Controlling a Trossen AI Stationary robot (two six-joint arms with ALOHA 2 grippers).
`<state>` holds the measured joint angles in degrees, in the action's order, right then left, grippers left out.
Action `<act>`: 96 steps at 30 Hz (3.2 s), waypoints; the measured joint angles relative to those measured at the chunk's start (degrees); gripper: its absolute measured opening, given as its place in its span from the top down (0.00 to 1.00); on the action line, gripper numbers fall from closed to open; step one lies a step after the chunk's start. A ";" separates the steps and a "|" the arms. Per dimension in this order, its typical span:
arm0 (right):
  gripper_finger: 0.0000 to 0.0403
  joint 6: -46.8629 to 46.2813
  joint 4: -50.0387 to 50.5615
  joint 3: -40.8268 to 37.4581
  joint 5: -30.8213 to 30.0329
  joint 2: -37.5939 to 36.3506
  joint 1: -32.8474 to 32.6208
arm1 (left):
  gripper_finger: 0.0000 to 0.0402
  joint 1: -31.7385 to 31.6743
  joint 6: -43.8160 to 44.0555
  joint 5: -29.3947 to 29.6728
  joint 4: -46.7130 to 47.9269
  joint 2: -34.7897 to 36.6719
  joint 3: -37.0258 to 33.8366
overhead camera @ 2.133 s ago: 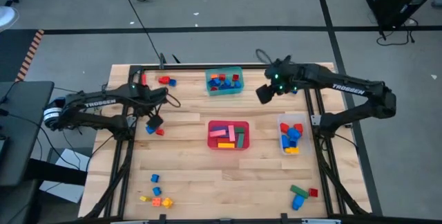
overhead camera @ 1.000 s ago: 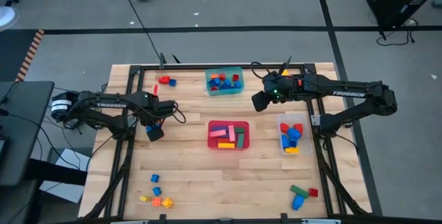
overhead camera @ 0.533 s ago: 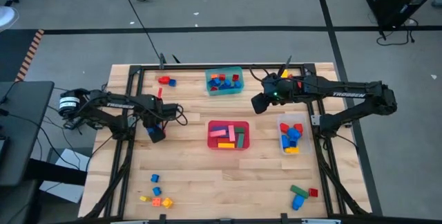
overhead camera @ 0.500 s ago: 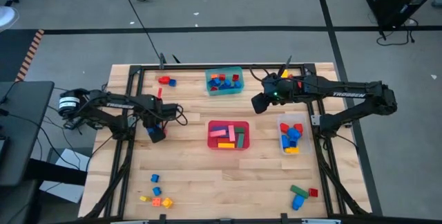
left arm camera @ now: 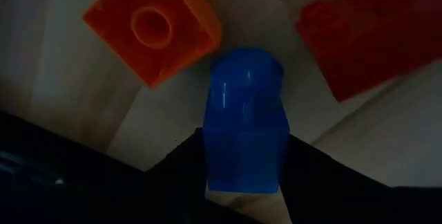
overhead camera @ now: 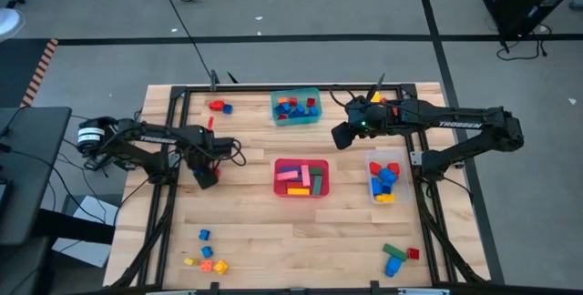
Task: Sort blocks by size
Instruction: Put the blue 1 stud game piece into the transparent bin
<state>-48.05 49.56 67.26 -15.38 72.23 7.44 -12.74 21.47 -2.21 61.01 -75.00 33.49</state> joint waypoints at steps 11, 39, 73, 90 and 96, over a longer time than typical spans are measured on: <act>0.45 1.69 0.04 0.00 0.00 0.00 0.00 | 0.63 4.51 4.29 -0.03 4.70 4.07 7.71; 0.46 9.48 -34.60 -19.75 8.14 0.60 -0.70 | 0.63 6.65 7.69 4.53 -27.73 10.19 21.41; 0.34 18.25 -80.99 -30.53 28.99 -0.12 5.81 | 0.63 6.88 15.23 -2.42 -82.08 -12.88 21.38; 0.45 20.04 -82.72 -30.53 32.18 -0.09 5.94 | 0.63 6.91 13.71 -1.83 -86.45 -17.66 26.19; 0.52 20.19 -83.03 -30.51 32.22 -0.11 6.58 | 0.63 6.82 11.89 -3.89 -85.02 -21.03 30.28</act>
<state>-27.86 -33.47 36.75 16.84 72.12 14.02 -5.91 33.36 -6.09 -24.01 -96.03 63.77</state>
